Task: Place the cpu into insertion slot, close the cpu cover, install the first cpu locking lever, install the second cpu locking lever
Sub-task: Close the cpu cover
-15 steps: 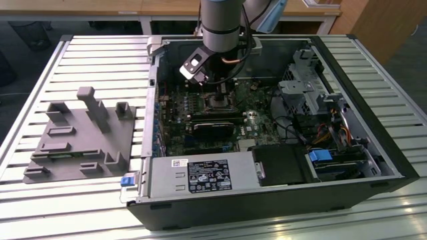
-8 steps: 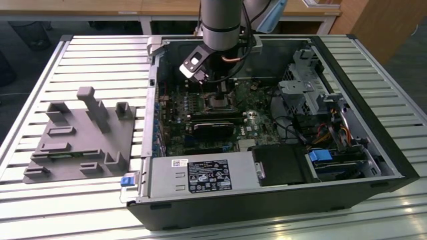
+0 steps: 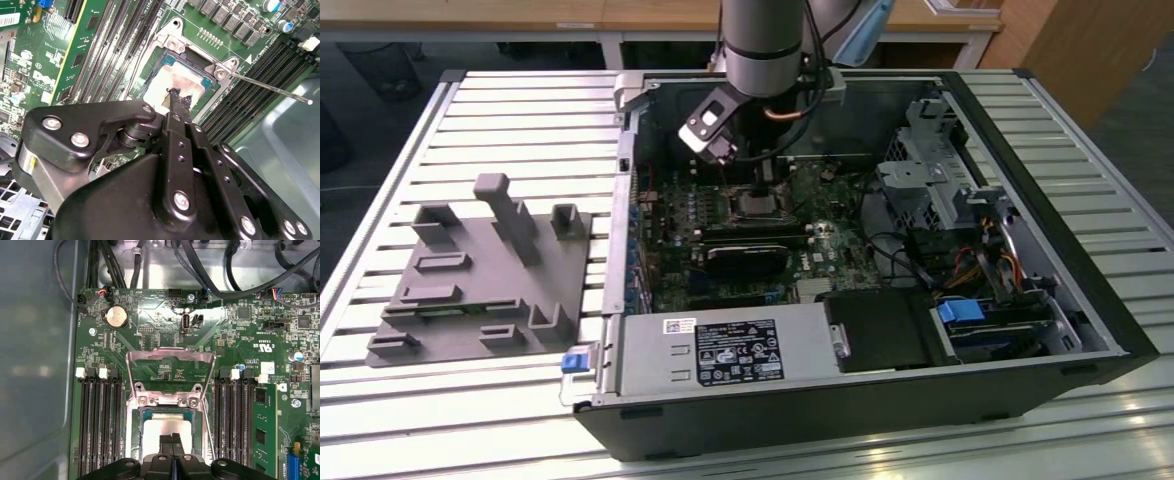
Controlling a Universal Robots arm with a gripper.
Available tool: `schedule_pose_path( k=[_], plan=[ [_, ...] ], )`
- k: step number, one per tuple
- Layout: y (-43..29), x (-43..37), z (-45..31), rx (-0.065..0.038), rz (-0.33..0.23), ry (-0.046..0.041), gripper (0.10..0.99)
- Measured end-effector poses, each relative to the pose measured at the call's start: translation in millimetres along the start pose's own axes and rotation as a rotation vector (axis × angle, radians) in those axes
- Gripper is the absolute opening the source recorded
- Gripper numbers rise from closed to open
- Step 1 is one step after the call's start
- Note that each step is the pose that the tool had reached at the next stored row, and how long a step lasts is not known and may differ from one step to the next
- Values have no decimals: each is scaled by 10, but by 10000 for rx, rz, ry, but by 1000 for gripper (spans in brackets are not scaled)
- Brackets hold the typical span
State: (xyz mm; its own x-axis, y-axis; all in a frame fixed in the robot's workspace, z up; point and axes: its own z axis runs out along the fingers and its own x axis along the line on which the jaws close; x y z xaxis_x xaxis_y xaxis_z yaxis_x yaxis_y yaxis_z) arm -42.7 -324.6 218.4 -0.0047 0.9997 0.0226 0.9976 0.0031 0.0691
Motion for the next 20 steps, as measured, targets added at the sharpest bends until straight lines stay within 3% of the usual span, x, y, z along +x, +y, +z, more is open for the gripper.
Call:
schedule_pose_path(
  k=[12, 15, 20],
  plan=[
    [4, 1, -56, 5, 1, 0, 106],
    [8, 2, -101, 10, 0, 0, 106],
    [18, 6, -252, 10, 0, 1, 106]
  ],
)
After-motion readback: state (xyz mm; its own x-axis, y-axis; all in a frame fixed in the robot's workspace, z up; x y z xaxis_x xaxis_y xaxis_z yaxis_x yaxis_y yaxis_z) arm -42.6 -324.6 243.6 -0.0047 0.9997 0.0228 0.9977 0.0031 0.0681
